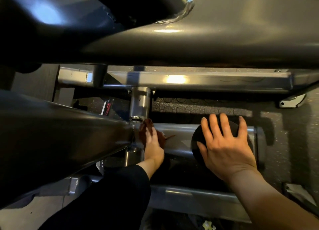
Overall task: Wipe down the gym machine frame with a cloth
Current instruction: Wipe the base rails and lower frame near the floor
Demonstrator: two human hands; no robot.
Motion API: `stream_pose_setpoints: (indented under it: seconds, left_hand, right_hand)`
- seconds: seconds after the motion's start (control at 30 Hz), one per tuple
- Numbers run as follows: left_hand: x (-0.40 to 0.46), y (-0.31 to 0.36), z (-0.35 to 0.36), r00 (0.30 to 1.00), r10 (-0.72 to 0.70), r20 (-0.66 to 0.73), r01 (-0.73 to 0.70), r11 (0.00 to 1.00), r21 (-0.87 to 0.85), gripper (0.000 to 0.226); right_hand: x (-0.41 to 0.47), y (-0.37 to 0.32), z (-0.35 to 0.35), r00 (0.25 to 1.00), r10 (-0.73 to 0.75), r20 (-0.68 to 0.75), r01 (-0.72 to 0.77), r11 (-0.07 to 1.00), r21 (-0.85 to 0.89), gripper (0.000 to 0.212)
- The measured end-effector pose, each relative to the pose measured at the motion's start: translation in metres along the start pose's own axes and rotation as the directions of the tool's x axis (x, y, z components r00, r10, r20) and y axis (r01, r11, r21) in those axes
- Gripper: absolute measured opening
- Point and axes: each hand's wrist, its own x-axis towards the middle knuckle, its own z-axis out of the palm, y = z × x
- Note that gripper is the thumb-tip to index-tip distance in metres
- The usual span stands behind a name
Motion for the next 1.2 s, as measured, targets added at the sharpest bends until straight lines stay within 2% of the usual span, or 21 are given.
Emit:
stream_pose_setpoints:
  seconds: [0.1, 0.13, 0.2, 0.27, 0.33, 0.4, 0.47, 0.57, 0.63, 0.73, 0.83, 0.9, 0.93, 0.97, 1.03, 1.07, 1.2]
  left_hand:
    - [-0.020, 0.027, 0.012, 0.982, 0.189, 0.019, -0.189, 0.982, -0.022, 0.078]
    - [-0.030, 0.039, 0.018, 0.947, 0.321, -0.016, -0.321, 0.947, -0.008, 0.076]
    - [-0.046, 0.055, 0.034, 0.827, 0.555, -0.087, -0.553, 0.832, 0.051, 0.076]
    - [-0.050, 0.055, 0.043, 0.757, 0.640, -0.128, -0.644, 0.765, 0.018, 0.086]
    - [-0.045, 0.036, 0.044, 0.699, 0.713, -0.062, -0.698, 0.698, 0.158, 0.096]
    - [-0.039, 0.011, 0.043, 0.692, 0.722, 0.014, -0.700, 0.666, 0.258, 0.095]
    - [-0.035, 0.001, 0.041, 0.738, 0.674, 0.033, -0.665, 0.717, 0.211, 0.095]
    - [-0.033, 0.011, 0.036, 0.813, 0.581, -0.028, -0.566, 0.801, 0.196, 0.091]
    - [-0.029, 0.021, 0.032, 0.827, 0.560, -0.054, -0.552, 0.826, 0.117, 0.082]
    - [-0.021, 0.036, 0.019, 0.773, 0.634, 0.023, -0.634, 0.772, 0.053, 0.069]
    - [-0.007, 0.043, 0.010, 0.636, 0.763, 0.119, -0.772, 0.630, 0.085, 0.085]
    - [-0.002, 0.041, 0.006, 0.603, 0.778, 0.177, -0.798, 0.584, 0.151, 0.083]
    - [0.000, 0.037, 0.006, 0.630, 0.757, 0.174, -0.776, 0.606, 0.174, 0.079]
    - [0.002, 0.030, 0.006, 0.688, 0.712, 0.143, -0.725, 0.664, 0.181, 0.077]
    - [0.011, 0.015, 0.002, 0.836, 0.548, 0.031, -0.545, 0.820, 0.176, 0.079]
    - [0.016, 0.007, -0.003, 0.885, 0.466, -0.006, -0.458, 0.872, 0.175, 0.079]
    - [0.032, -0.001, -0.025, 0.975, 0.220, -0.040, -0.217, 0.974, 0.065, 0.071]
  right_hand:
    - [0.000, 0.000, 0.001, 1.000, -0.005, -0.005, 0.005, 1.000, -0.001, 0.065]
    - [0.000, 0.000, 0.001, 1.000, -0.003, -0.008, 0.003, 1.000, -0.002, 0.065]
    - [0.000, 0.000, 0.001, 1.000, 0.002, -0.009, -0.002, 1.000, 0.004, 0.065]
    - [0.001, 0.001, 0.003, 1.000, 0.004, -0.011, -0.004, 1.000, 0.008, 0.065]
    - [0.001, 0.000, 0.003, 1.000, 0.007, -0.019, -0.006, 1.000, 0.010, 0.066]
    - [0.001, 0.000, 0.002, 1.000, 0.009, -0.021, -0.009, 1.000, 0.013, 0.066]
    - [0.002, 0.001, 0.002, 1.000, 0.010, -0.023, -0.009, 1.000, 0.025, 0.068]
    - [0.004, 0.001, 0.002, 1.000, 0.009, -0.019, -0.008, 0.999, 0.050, 0.070]
    - [0.005, 0.002, 0.001, 1.000, 0.014, -0.013, -0.013, 0.998, 0.065, 0.071]
    - [0.006, 0.002, 0.000, 1.000, 0.017, -0.001, -0.017, 0.996, 0.083, 0.073]
    - [0.006, 0.002, -0.001, 1.000, 0.021, 0.002, -0.022, 0.996, 0.091, 0.074]
    - [0.006, 0.002, 0.000, 1.000, 0.020, -0.006, -0.020, 0.996, 0.088, 0.075]
    - [0.006, 0.001, 0.001, 1.000, 0.021, -0.013, -0.020, 0.996, 0.091, 0.075]
    - [0.006, 0.001, 0.002, 0.999, 0.025, -0.020, -0.023, 0.995, 0.095, 0.075]
    - [0.005, 0.001, 0.002, 0.999, 0.028, -0.028, -0.026, 0.995, 0.092, 0.069]
    - [0.005, 0.001, 0.002, 0.999, 0.025, -0.025, -0.023, 0.996, 0.084, 0.068]
    - [0.004, 0.001, 0.002, 0.999, 0.024, -0.027, -0.022, 0.997, 0.071, 0.071]
